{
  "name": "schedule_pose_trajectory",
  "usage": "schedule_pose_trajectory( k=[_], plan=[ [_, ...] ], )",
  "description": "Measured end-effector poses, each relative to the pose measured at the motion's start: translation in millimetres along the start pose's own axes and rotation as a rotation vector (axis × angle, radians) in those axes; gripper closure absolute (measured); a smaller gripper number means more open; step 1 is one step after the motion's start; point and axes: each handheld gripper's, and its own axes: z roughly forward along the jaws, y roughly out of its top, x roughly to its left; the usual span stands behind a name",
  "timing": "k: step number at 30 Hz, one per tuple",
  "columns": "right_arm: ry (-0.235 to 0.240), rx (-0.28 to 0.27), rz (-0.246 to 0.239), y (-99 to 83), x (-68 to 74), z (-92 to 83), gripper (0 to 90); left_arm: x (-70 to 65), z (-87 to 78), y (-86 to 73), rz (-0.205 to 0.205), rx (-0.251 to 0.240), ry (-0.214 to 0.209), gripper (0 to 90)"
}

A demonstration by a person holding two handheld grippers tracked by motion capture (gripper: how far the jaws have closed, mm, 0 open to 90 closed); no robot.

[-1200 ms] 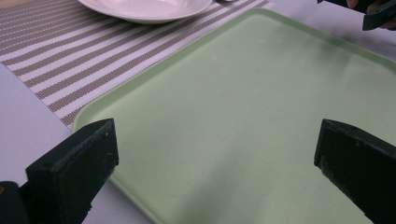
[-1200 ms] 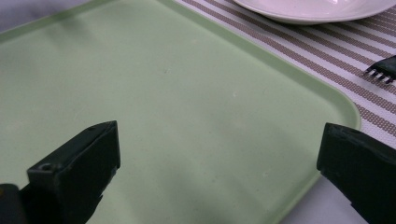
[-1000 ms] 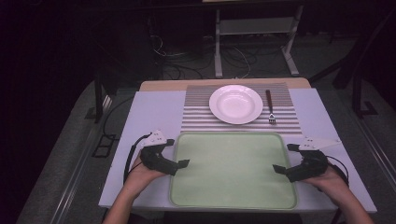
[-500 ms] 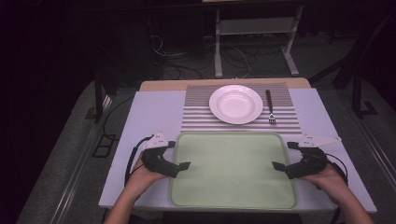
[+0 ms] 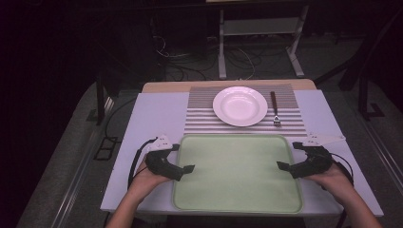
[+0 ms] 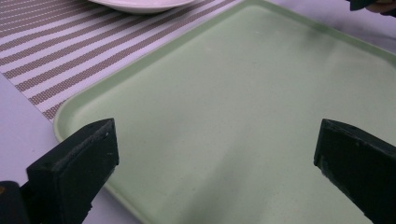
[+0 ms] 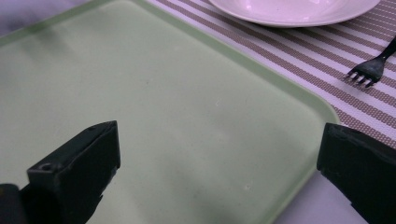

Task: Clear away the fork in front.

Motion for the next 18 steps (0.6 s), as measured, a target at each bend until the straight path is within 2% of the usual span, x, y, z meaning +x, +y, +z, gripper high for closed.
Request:
schedule_pose_trajectory(
  k=[18],
  plan=[
    [-0.005, -0.004, 0.028, 12.0, -10.9, 2.4, 0.0, 1.3, -1.3, 0.1, -0.007, -0.009, -0.009, 0.0]
  ],
)
